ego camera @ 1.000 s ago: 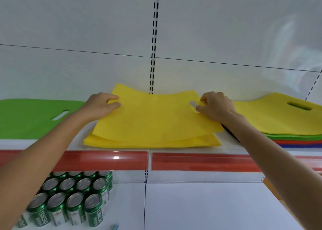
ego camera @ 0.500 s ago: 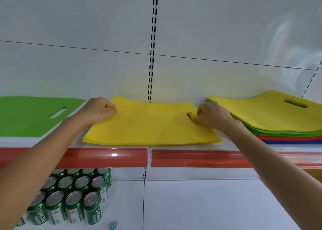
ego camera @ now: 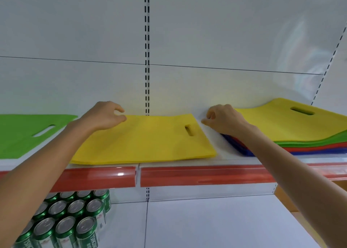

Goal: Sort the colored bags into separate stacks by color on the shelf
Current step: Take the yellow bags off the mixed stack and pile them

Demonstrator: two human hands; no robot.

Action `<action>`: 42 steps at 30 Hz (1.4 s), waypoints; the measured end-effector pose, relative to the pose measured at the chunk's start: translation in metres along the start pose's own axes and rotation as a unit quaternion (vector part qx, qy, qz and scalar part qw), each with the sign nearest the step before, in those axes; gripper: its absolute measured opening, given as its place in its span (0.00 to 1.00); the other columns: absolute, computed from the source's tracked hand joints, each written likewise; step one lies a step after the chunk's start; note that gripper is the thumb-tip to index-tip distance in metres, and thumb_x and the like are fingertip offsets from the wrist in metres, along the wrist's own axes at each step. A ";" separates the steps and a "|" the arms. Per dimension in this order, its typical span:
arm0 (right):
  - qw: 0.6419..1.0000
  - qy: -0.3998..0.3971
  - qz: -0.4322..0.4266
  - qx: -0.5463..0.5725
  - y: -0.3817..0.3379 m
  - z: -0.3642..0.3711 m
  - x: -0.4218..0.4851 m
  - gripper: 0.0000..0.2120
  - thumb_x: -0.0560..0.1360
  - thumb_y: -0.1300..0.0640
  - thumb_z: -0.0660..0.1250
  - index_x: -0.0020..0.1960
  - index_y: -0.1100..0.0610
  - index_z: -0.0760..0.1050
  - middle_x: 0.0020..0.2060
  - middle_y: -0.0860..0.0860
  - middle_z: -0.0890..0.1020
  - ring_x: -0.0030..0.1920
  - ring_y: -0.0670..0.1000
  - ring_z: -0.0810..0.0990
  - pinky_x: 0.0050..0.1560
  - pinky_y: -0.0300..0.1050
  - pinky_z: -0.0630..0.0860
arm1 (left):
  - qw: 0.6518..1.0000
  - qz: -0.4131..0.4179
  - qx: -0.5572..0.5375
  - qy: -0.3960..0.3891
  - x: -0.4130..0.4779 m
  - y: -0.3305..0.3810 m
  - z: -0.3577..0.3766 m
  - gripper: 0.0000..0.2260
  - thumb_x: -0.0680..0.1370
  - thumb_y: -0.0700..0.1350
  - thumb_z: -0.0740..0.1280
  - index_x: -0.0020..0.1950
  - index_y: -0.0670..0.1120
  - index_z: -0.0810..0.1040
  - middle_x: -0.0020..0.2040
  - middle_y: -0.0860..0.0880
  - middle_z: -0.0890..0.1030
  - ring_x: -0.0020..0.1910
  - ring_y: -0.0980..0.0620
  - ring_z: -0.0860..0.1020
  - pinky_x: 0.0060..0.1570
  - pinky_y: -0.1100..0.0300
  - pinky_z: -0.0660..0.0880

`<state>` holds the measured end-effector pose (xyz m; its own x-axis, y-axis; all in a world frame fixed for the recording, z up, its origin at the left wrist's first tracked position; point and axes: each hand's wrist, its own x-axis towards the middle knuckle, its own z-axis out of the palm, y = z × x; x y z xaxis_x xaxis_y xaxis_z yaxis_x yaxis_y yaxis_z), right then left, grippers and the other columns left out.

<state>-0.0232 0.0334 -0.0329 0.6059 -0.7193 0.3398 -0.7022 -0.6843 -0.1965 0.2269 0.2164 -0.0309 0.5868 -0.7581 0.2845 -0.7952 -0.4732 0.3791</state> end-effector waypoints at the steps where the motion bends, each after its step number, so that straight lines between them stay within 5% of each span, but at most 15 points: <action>1: 1.000 0.014 -0.011 -0.002 0.008 -0.007 0.001 0.13 0.75 0.48 0.63 0.55 0.55 0.76 0.54 0.53 0.79 0.52 0.56 0.76 0.45 0.44 0.70 | 1.000 0.017 -0.014 0.004 0.001 0.015 0.001 0.17 0.77 0.47 0.65 0.64 0.45 0.75 0.67 0.44 0.72 0.65 0.46 0.70 0.61 0.56 0.66; 8: 0.997 0.070 -0.012 -0.024 0.106 -0.058 0.007 0.10 0.75 0.52 0.65 0.54 0.53 0.79 0.51 0.50 0.82 0.51 0.54 0.78 0.51 0.47 0.75 | 0.989 0.132 -0.066 -0.009 0.015 0.145 0.042 0.18 0.78 0.48 0.64 0.66 0.45 0.73 0.66 0.47 0.74 0.64 0.50 0.72 0.58 0.61 0.66; 17: 0.994 0.032 0.052 -0.093 0.246 -0.091 0.018 0.15 0.74 0.53 0.66 0.59 0.56 0.76 0.58 0.55 0.77 0.57 0.57 0.75 0.52 0.46 0.71 | 0.988 0.126 -0.039 -0.084 0.047 0.263 0.125 0.24 0.78 0.54 0.61 0.72 0.45 0.66 0.72 0.46 0.66 0.70 0.48 0.65 0.65 0.57 0.63; 21: 0.992 0.009 0.053 -0.113 0.271 -0.092 0.028 0.17 0.76 0.53 0.65 0.62 0.59 0.74 0.60 0.56 0.75 0.59 0.57 0.74 0.52 0.46 0.71 | 0.983 0.076 0.071 -0.155 0.058 0.282 0.149 0.28 0.78 0.60 0.56 0.75 0.50 0.58 0.75 0.45 0.58 0.73 0.44 0.59 0.70 0.52 0.59; 26: 0.992 -0.017 0.068 -0.101 0.296 -0.091 0.039 0.17 0.74 0.56 0.66 0.58 0.65 0.73 0.55 0.59 0.77 0.54 0.59 0.76 0.51 0.50 0.76 | 0.977 0.051 0.084 -0.190 0.058 0.302 0.157 0.27 0.80 0.59 0.53 0.76 0.49 0.55 0.76 0.45 0.55 0.74 0.45 0.55 0.70 0.55 0.56; 28: 0.993 -0.017 0.069 -0.099 0.300 -0.092 0.042 0.11 0.74 0.55 0.68 0.47 0.65 0.74 0.47 0.59 0.77 0.46 0.57 0.76 0.40 0.46 0.74 | 0.977 0.046 0.086 -0.190 0.058 0.303 0.156 0.27 0.80 0.58 0.53 0.76 0.49 0.55 0.76 0.45 0.55 0.74 0.45 0.56 0.70 0.56 0.56; 31: 0.993 -0.025 0.076 -0.092 0.306 -0.092 0.046 0.17 0.73 0.54 0.69 0.33 0.59 0.64 0.34 0.53 0.70 0.31 0.51 0.68 0.28 0.40 0.62 | 0.976 0.043 0.092 -0.191 0.058 0.303 0.158 0.26 0.81 0.57 0.52 0.76 0.48 0.54 0.76 0.45 0.55 0.74 0.46 0.56 0.70 0.57 0.56; 38: 0.991 -0.012 0.078 -0.111 0.306 -0.092 0.045 0.16 0.74 0.56 0.68 0.34 0.59 0.64 0.33 0.52 0.67 0.37 0.55 0.71 0.29 0.40 0.62 | 0.978 0.043 0.132 -0.159 0.053 0.306 0.165 0.26 0.81 0.58 0.50 0.76 0.48 0.55 0.76 0.42 0.55 0.74 0.43 0.57 0.71 0.49 0.58; 42: 0.985 0.015 0.060 -0.161 0.301 -0.092 0.041 0.09 0.75 0.54 0.66 0.48 0.59 0.72 0.44 0.55 0.76 0.44 0.57 0.75 0.37 0.42 0.65 | 0.990 0.065 0.085 -0.088 0.047 0.308 0.164 0.25 0.80 0.55 0.57 0.74 0.45 0.62 0.73 0.44 0.63 0.71 0.44 0.63 0.68 0.51 0.62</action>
<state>-0.2441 -0.1916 0.0062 0.5036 -0.7851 0.3605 -0.8531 -0.5178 0.0641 -0.0155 -0.0381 -0.0451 0.4540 -0.8769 0.1578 -0.8853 -0.4240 0.1908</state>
